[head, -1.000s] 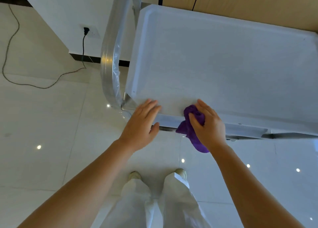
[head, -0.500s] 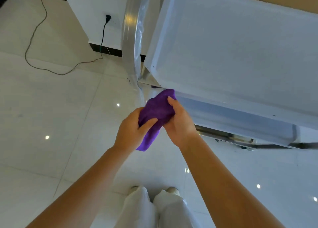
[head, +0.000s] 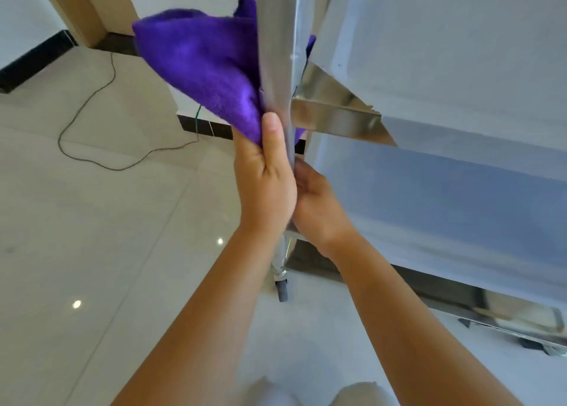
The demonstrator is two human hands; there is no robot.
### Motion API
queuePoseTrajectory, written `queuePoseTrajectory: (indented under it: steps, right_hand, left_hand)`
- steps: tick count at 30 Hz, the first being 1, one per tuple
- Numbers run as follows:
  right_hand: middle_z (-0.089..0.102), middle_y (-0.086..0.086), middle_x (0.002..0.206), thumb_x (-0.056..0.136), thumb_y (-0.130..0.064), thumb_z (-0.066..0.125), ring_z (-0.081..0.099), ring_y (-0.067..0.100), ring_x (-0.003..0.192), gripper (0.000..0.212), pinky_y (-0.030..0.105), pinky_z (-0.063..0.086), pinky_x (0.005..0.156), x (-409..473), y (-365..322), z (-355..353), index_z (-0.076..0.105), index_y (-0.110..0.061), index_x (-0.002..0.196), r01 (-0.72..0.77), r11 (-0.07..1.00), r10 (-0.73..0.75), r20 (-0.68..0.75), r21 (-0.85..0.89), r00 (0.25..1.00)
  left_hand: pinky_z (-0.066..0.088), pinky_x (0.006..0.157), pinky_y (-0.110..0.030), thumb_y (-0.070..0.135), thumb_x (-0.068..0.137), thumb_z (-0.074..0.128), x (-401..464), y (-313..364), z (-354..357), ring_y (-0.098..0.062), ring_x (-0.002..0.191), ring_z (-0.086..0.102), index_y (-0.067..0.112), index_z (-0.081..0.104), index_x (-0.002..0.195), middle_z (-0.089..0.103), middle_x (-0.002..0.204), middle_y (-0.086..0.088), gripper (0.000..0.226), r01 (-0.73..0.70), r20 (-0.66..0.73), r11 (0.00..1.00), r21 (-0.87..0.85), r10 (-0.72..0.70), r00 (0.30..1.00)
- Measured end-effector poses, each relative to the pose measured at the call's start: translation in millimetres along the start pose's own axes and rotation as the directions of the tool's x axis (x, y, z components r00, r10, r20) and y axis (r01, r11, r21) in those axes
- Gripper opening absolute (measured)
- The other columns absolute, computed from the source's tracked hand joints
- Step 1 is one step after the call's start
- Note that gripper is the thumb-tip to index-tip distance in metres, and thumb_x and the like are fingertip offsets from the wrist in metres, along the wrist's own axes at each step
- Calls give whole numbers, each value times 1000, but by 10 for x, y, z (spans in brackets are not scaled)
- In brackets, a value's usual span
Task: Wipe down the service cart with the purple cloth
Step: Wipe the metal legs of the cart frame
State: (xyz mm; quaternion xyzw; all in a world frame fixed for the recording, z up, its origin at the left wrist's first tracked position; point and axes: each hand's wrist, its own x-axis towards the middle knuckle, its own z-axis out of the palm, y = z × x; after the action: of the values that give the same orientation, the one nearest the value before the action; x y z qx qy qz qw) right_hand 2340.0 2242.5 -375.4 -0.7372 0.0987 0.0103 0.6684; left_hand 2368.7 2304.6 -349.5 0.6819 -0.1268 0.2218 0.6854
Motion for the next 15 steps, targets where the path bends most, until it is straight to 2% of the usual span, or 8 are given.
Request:
queuePoseTrajectory:
  steps: [2, 4, 6, 7, 9, 11, 13, 15]
  right_hand:
    - [61, -2, 123, 83, -23, 51, 60, 14, 107, 59, 37, 52, 86, 68, 136, -11, 36, -25, 140, 61, 998, -58, 81, -32, 995]
    - [52, -7, 134, 86, -24, 52, 53, 5, 117, 68, 28, 49, 93, 94, 274, -39, 23, -27, 147, 153, 987, -145, 117, -55, 982]
    - [56, -6, 129, 91, -7, 48, 56, 0, 112, 57, 18, 49, 89, 56, 379, -22, 32, -18, 144, 228, 973, -231, 109, 38, 967]
    - [62, -4, 118, 90, 4, 43, 61, 3, 103, 53, 15, 51, 81, 43, 439, -10, 41, -13, 140, 229, 965, -243, 106, 128, 964]
    - [67, 1, 100, 76, 14, 36, 63, 12, 90, 60, 19, 48, 71, 43, 588, 5, 50, -5, 130, 180, 929, -220, 92, 325, 971]
    - [64, 9, 114, 61, 6, 35, 58, 27, 102, 72, 34, 45, 86, 60, 671, 3, 48, 0, 132, 105, 862, -165, 79, 496, 983]
    - [57, 12, 127, 59, -3, 35, 52, 30, 118, 75, 41, 37, 106, 51, 648, -3, 47, -1, 133, 85, 837, -139, 60, 541, 988]
    - [62, 8, 112, 64, -13, 38, 56, 24, 105, 58, 36, 41, 96, -2, 592, 16, 57, -6, 119, 144, 863, -204, 72, 484, 976]
  left_hand:
    - [29, 95, -5, 26, 97, 31, -77, -168, 70, 27, 108, 37, 39, 27, 119, 36, 117, 29, 25, -61, -55, 998, -35, 59, 997]
    - [27, 100, -9, 34, 96, 31, -132, -364, 74, 23, 114, 35, 41, 28, 120, 33, 121, 28, 25, -143, -49, 989, -47, 140, 989]
    - [25, 101, -8, 38, 99, 32, -245, -552, 26, 14, 116, 38, 31, 38, 128, 35, 124, 20, 31, -228, -22, 973, 31, 229, 973]
    - [25, 99, -6, 36, 99, 32, -341, -665, -8, 6, 112, 42, 21, 43, 126, 40, 121, 15, 32, -250, 17, 965, 85, 250, 968]
    - [27, 85, 3, 21, 97, 40, -588, -942, -88, 2, 87, 46, 4, 48, 110, 50, 96, 10, 23, -160, 111, 971, 180, 142, 984]
    - [35, 68, -3, 4, 88, 49, -792, -1145, -177, 4, 67, 46, 11, 54, 92, 43, 74, 13, 10, 5, 172, 982, 189, -38, 984]
    - [41, 64, -18, 3, 84, 57, -889, -1196, -283, -1, 69, 51, 31, 42, 85, 46, 75, 13, 32, -28, 174, 965, 262, -19, 984]
    - [47, 68, -24, 22, 82, 56, -917, -1151, -397, -6, 79, 57, 34, 45, 97, 53, 85, 10, 22, -65, 211, 973, 224, 17, 977]
